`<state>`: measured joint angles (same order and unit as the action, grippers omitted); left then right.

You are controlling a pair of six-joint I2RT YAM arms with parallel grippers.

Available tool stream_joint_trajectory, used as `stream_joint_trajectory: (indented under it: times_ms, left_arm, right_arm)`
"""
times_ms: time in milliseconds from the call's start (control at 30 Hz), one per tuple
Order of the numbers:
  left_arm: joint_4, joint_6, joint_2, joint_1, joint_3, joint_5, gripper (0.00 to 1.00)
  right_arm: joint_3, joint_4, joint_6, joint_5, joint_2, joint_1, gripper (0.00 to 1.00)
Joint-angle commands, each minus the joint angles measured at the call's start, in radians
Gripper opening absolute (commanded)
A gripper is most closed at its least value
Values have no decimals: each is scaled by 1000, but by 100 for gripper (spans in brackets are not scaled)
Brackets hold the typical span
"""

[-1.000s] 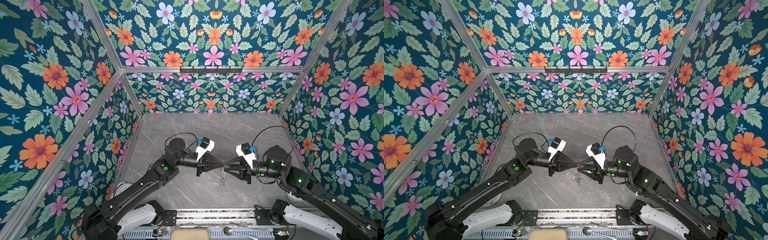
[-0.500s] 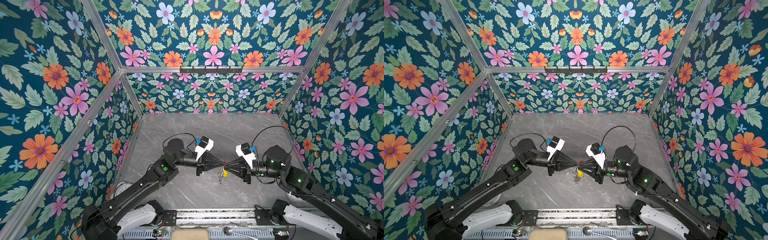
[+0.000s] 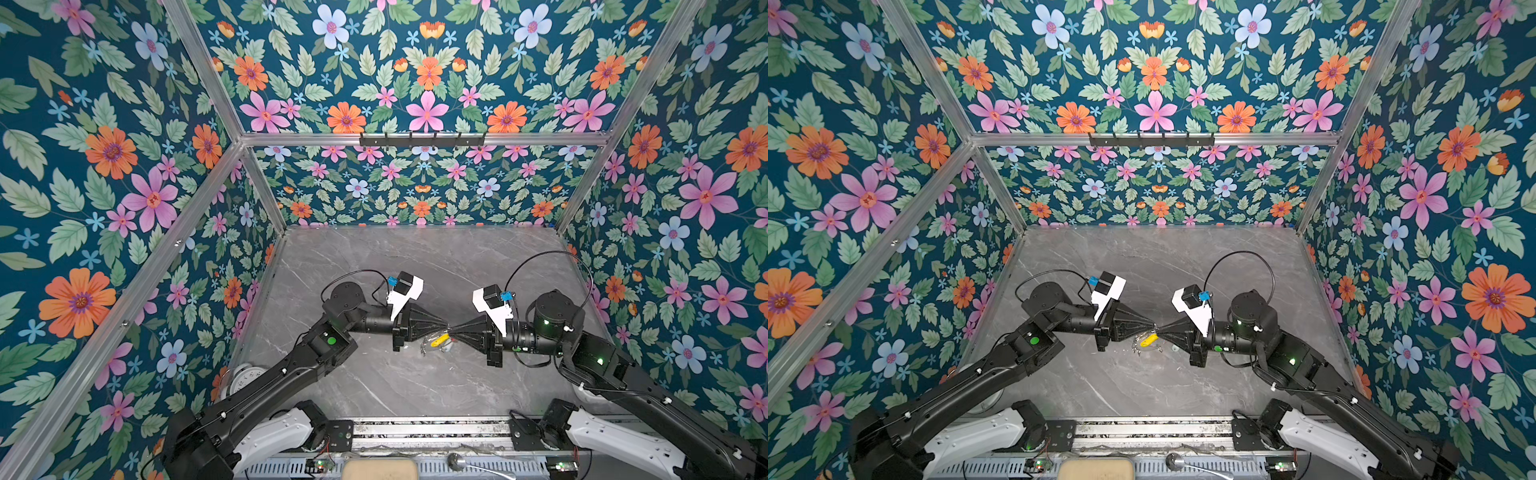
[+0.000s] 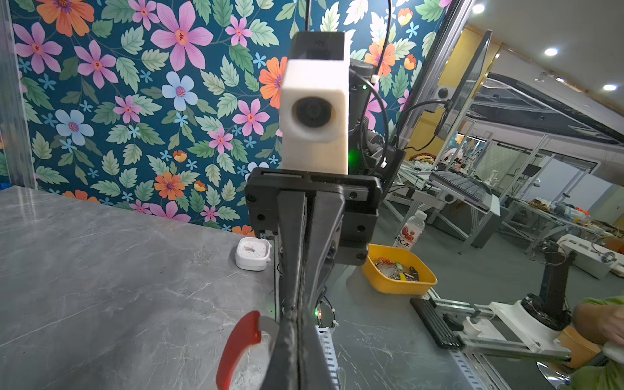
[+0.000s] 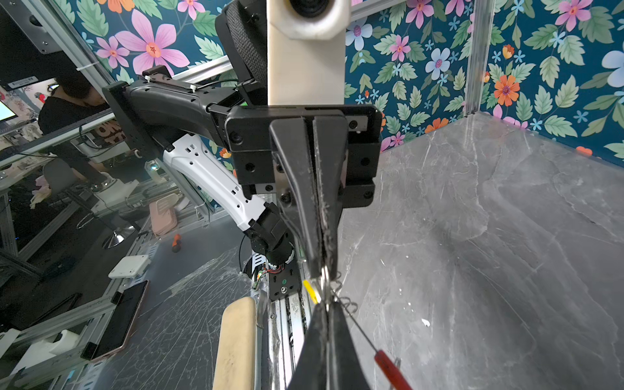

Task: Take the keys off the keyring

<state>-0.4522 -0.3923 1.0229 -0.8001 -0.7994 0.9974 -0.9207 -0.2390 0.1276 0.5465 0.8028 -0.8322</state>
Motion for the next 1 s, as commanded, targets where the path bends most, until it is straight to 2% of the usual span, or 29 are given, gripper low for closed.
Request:
stream_joint_trajectory:
  times_ms: [0, 467, 800, 967]
  left_arm:
    - [-121, -35, 2, 1, 0, 6, 0]
    - [-383, -179, 41, 0, 58, 15, 0]
    - [-383, -176, 31, 0, 68, 7, 0]
    - [-246, -82, -7, 1, 74, -66, 0]
  right_arm:
    - [-1, 13, -3, 15, 2, -1, 0]
    - [20, 86, 24, 78, 32, -2, 0]
    - [33, 106, 35, 73, 34, -2, 0]
    - [57, 88, 38, 43, -5, -2, 0]
